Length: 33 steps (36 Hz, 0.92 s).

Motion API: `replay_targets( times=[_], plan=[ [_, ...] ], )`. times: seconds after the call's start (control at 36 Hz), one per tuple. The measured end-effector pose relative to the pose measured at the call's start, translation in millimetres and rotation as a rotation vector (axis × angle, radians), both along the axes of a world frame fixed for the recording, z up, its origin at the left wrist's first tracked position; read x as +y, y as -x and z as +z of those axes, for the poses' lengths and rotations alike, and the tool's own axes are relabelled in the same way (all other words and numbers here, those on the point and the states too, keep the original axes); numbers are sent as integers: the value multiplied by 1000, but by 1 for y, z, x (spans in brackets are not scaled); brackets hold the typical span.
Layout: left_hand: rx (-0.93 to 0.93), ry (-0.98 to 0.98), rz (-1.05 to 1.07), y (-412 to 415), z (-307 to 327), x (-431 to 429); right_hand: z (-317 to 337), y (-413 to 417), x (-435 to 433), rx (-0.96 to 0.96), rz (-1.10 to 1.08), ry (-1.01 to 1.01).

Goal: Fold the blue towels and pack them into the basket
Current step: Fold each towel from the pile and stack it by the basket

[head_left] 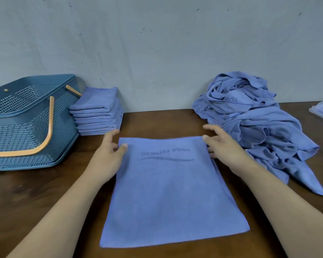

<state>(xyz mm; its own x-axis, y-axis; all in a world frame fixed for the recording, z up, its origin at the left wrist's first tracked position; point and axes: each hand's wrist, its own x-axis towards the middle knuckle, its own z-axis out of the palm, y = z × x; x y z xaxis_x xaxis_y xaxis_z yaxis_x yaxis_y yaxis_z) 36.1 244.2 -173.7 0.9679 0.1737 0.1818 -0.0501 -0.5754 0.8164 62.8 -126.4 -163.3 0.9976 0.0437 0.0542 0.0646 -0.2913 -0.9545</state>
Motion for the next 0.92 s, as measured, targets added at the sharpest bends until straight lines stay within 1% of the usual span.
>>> replay_targets(
  times=[0.06,0.11,0.22,0.39,0.47,0.53,0.58,0.64,0.78,0.86,0.92],
  plan=[
    [63,-65,-66,-3,-7,5,-3,-1,0,-6,10,102],
    [77,-102,-108,-4,-10,7,-7,-1,-1,-42,16,186],
    [82,-212,-112,-2,-8,5,-16,-2,1,-86,-15,285],
    [98,-217,-90,1,-3,4,-19,-2,2,-163,-79,289],
    [110,-220,-90,2,-1,3,-18,-3,-1,-219,-143,329],
    [118,-229,-93,3,2,2,-18,-4,1,-234,-129,413],
    [111,-227,-101,5,3,2,-19,-5,3,-227,-82,547],
    [107,-225,-100,6,3,1,-20,-6,6,-223,-59,616],
    [109,-200,-86,5,1,-1,-21,-6,7,-241,-45,634],
    [89,-263,-105,5,-1,-4,-23,-7,5,-243,-52,629],
    [85,-348,-124,4,-4,-6,-23,-6,5,-244,-49,633]
  ],
)
